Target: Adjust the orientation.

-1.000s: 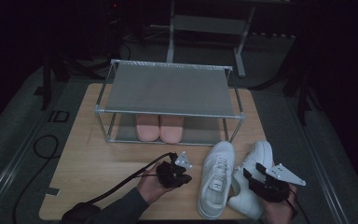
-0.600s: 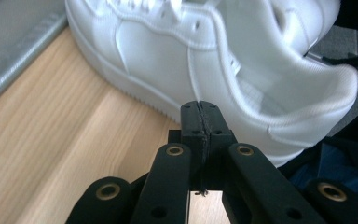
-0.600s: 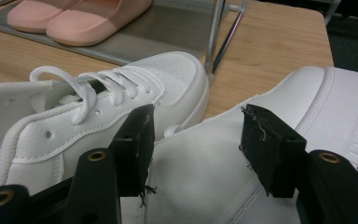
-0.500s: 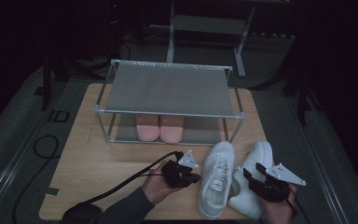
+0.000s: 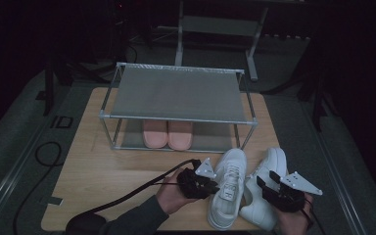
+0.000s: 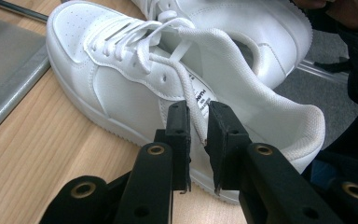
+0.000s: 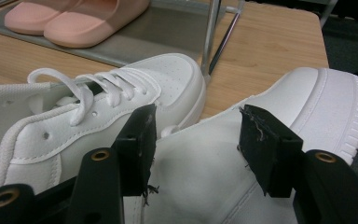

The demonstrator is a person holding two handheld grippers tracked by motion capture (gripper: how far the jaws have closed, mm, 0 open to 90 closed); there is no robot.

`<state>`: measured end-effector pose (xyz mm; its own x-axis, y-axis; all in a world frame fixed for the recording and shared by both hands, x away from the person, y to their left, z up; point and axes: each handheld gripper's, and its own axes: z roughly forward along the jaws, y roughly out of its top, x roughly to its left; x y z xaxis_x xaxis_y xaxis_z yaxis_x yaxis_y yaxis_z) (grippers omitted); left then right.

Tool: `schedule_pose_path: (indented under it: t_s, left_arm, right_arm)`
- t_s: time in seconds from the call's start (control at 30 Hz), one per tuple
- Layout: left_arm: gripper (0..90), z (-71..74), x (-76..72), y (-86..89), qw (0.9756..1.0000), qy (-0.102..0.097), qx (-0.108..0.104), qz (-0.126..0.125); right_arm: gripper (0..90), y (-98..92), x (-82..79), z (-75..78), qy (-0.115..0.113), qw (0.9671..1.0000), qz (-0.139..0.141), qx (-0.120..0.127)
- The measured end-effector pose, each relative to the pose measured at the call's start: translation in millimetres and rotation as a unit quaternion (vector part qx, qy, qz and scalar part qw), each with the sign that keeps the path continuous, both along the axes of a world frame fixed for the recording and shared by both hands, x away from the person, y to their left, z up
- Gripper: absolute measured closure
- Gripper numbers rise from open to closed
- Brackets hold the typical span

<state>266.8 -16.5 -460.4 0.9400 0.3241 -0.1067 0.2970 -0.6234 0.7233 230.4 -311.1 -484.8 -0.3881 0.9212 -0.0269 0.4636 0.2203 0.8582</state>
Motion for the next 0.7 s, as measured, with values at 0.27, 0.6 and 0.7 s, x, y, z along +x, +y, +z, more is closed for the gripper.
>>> schedule_pose_path:
  t_s: [0.27,0.6,0.7]
  left_arm:
    - [68.1,-2.1,-1.7,-13.0,1.0000,-0.005,-0.003,0.000]
    - [58.6,-9.3,2.7,-22.8,0.9991,-0.029,0.015,0.028]
    - [57.6,-13.7,4.7,-25.4,0.9989,-0.025,0.016,0.035]
  right_arm:
    - [45.5,-0.3,-0.1,0.1,0.001,1.0000,0.001,0.000]
    - [45.5,-1.5,-0.4,0.5,-0.001,1.0000,0.000,0.000]
    - [45.5,-1.3,-0.4,0.5,-0.001,1.0000,-0.001,0.000]
